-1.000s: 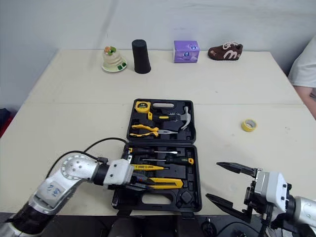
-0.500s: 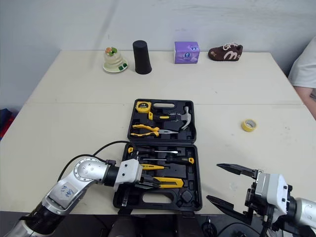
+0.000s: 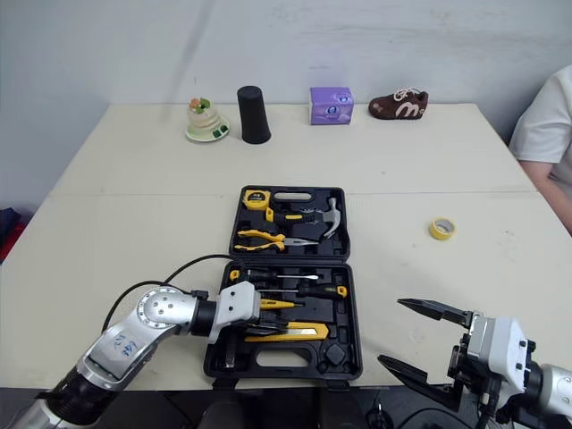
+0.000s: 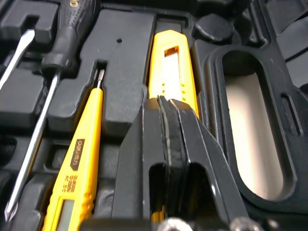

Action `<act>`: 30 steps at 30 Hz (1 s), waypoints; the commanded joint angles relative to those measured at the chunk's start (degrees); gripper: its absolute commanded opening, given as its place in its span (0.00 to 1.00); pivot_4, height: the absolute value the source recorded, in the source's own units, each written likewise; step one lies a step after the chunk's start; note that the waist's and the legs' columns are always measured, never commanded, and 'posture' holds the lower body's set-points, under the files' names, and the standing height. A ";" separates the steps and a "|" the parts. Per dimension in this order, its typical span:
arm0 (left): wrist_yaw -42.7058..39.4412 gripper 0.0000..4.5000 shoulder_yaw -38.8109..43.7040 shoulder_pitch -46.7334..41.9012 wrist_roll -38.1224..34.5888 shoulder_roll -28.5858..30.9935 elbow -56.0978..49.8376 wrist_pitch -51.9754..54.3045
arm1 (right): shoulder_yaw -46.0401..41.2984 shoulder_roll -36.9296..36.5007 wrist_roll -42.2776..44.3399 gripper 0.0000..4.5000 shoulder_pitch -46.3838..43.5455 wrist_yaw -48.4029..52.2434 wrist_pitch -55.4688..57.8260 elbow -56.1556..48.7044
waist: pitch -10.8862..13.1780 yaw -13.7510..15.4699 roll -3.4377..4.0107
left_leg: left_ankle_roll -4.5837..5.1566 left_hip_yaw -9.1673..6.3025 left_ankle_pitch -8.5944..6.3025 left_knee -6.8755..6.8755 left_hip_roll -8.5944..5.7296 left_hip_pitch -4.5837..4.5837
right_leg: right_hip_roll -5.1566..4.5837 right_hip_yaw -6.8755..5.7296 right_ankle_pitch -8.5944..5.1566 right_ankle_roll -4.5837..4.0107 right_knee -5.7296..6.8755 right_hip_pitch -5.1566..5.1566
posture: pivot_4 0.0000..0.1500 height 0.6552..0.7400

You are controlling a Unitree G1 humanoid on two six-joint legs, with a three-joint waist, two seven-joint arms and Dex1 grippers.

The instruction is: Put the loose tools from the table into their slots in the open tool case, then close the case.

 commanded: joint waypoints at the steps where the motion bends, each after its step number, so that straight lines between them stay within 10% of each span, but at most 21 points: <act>1: 0.60 0.00 4.19 1.38 -2.29 -2.18 2.12 -5.59 | -4.18 0.49 0.33 1.00 -1.41 -2.16 -0.76 1.90 | 0.02 0.21 -0.02 | 0.00 -0.09 0.00 0.00 -0.03 -0.05 | 0.00 -0.01 0.00 0.00 -0.01 -0.02 | 1.00 1.00; 6: -1.16 0.22 17.76 3.77 -15.25 -2.05 -1.43 -4.17 | -13.39 -0.07 -3.70 1.00 -2.22 -8.42 0.76 8.34 | 0.06 0.34 -0.05 | 0.04 -0.30 -0.04 0.04 -0.08 -0.32 | 0.00 -0.10 0.17 0.25 -0.02 -0.43 | 1.00 1.00; 14: 10.14 0.99 46.45 9.26 -14.67 2.07 13.93 -8.44 | -29.25 -0.68 -11.59 1.00 -5.09 -17.37 -7.93 34.83 | 0.15 0.18 -0.03 | -0.07 -0.17 -0.24 -0.11 -0.09 -0.57 | 0.09 -0.14 0.03 0.15 -0.15 -0.83 | 1.00 1.00; 30: 22.54 0.99 67.08 18.33 -10.74 4.57 33.14 -17.23 | -31.54 -4.27 -19.38 1.00 -7.65 -34.82 -14.68 66.79 | 0.16 -1.27 -0.07 | -0.20 0.16 -0.50 -0.19 0.04 -0.48 | -0.03 -0.07 0.02 0.17 -0.25 -0.85 | 1.00 1.00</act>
